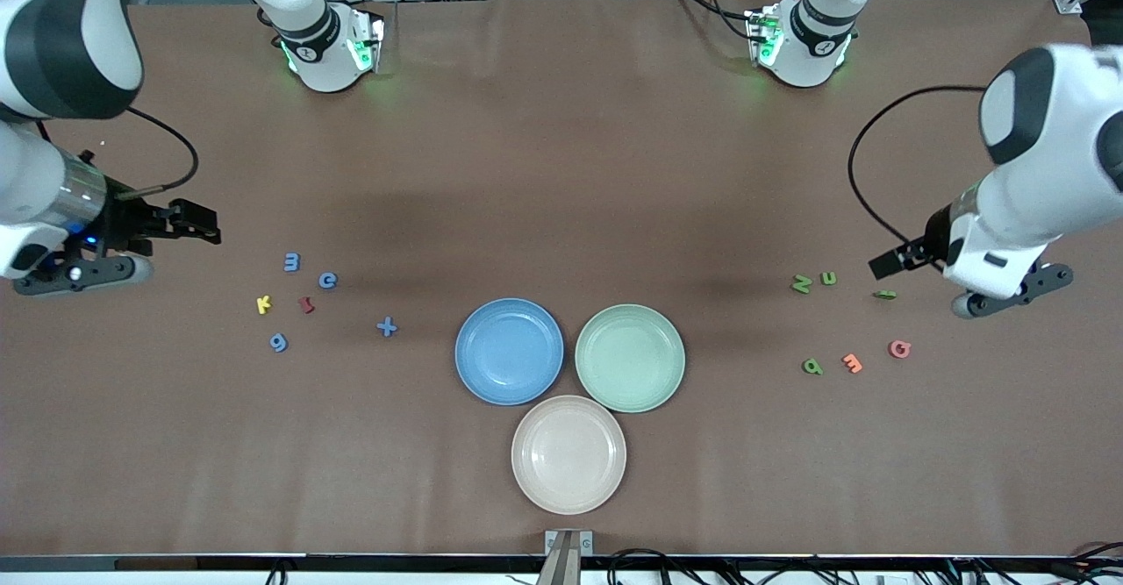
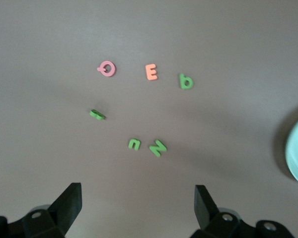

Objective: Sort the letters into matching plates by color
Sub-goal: 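Reach the right gripper to the blue x while the left gripper reaches the green b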

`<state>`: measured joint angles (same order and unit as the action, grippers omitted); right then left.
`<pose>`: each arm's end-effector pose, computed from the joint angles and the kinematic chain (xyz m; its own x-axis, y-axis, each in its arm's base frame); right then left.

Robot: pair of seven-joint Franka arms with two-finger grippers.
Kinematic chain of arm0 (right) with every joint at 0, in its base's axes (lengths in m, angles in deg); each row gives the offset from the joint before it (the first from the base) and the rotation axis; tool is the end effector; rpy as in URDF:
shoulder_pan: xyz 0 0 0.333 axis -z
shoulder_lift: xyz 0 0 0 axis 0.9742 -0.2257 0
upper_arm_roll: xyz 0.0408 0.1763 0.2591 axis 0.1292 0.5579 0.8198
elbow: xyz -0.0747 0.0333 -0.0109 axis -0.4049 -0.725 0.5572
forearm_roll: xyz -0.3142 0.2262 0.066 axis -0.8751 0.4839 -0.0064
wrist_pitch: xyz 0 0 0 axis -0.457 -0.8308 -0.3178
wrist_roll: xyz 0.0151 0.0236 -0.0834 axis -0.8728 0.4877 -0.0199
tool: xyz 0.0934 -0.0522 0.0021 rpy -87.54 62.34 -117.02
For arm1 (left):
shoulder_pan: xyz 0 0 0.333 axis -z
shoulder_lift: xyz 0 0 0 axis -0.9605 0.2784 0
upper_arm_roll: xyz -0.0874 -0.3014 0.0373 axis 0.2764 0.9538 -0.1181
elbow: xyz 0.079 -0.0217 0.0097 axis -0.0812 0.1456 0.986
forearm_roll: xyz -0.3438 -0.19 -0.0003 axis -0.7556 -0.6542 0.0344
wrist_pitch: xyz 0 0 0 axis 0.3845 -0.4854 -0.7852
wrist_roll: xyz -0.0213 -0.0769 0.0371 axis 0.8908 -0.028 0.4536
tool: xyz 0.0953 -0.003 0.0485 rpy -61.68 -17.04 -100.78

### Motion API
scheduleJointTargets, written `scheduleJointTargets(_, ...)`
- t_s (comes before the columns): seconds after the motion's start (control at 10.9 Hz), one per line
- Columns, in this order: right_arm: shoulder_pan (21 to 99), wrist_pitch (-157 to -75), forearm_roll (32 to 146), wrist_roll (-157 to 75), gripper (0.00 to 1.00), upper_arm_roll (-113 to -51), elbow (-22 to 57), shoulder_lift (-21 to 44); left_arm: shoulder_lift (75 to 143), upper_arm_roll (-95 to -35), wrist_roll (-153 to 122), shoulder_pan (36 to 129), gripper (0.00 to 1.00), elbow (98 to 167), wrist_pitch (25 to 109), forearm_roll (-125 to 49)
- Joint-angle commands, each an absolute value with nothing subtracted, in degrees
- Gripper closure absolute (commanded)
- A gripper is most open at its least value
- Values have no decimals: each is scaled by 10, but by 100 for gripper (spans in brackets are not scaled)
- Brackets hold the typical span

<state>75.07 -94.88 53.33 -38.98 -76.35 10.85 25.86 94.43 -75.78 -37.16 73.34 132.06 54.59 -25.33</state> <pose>0.5975 0.0244 0.5212 0.9794 0.1616 -0.1212 0.1588 -0.9868 -0.0323 0.6058 -0.0639 0.4590 0.9356 0.3473 -0.0634 0.3429 -0.9367 -0.0706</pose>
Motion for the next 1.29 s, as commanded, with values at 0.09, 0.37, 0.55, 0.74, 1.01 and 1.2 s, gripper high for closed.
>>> scheduleJointTargets(0.09, 719, -1025, 541, -392, 0, -762, 155, 226, 1051, -756, -520, 750, 0, 1304, 643, -200)
scheduleJointTargets(0.37, 684, -1097, 541, -394, 0, -762, 173, 182, 1120, -755, -539, 746, 0, 1298, 720, -202)
scheduleJointTargets(0.55, 654, -1162, 541, -400, 0, -762, 196, 148, 1162, -760, -538, 745, 0, 1295, 785, -207)
scheduleJointTargets(0.74, 626, -1230, 541, -401, 7, -762, 233, 128, 1201, -760, -541, 744, 0, 1290, 828, -208)
scheduleJointTargets(1.01, 614, -1267, 541, -400, 8, -762, 237, 89, 1232, -761, -557, 740, 0, 1289, 863, -210)
scheduleJointTargets(1.2, 610, -1295, 535, -386, 12, -762, 239, 61, 1244, -761, -557, 737, 0, 1290, 874, -210)
